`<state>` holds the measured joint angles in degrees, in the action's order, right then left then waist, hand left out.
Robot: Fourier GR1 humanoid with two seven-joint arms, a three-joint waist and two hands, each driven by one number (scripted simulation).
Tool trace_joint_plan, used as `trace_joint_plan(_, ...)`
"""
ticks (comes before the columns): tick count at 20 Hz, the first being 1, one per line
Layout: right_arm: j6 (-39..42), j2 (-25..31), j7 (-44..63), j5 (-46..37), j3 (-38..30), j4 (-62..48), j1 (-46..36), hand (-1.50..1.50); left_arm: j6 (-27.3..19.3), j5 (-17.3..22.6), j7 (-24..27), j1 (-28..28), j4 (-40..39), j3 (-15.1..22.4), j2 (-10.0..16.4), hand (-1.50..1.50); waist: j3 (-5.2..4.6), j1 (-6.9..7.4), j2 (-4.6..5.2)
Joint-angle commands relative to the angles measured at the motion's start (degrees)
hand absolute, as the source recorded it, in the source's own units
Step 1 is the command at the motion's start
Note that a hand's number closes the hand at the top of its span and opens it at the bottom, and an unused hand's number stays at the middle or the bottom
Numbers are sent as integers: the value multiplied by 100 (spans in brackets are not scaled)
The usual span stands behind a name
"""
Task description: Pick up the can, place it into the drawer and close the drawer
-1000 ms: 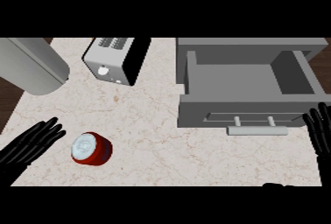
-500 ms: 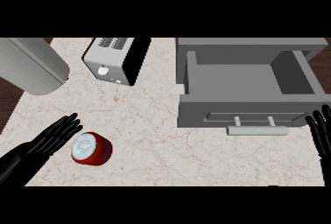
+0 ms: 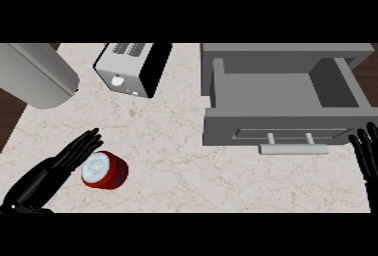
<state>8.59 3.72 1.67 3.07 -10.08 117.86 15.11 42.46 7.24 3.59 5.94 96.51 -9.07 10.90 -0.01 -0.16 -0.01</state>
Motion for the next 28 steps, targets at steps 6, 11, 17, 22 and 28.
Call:
trace_joint_plan(6,-25,-113,170,-152,46,67,-192,-150,154,-780,1440,-317,-1432,-402,314,-150,-2,1,3)
trace_joint_plan(11,258,-103,-362,-91,-190,-238,146,-150,107,-1075,1740,-170,-1530,-355,401,-150,1,5,-1)
trace_joint_plan(17,-33,-171,385,-176,-47,175,-276,-150,-175,-1487,2278,-832,-2724,-175,395,-150,-1,-11,3)
trace_joint_plan(22,157,-168,-53,-92,-198,55,-75,-150,-368,-1850,3030,-683,-3271,8,479,-150,-1,-11,2)
trace_joint_plan(28,184,-124,367,12,-217,325,-140,-150,-518,-1785,3025,-1248,-3997,-50,682,-150,0,-10,0)
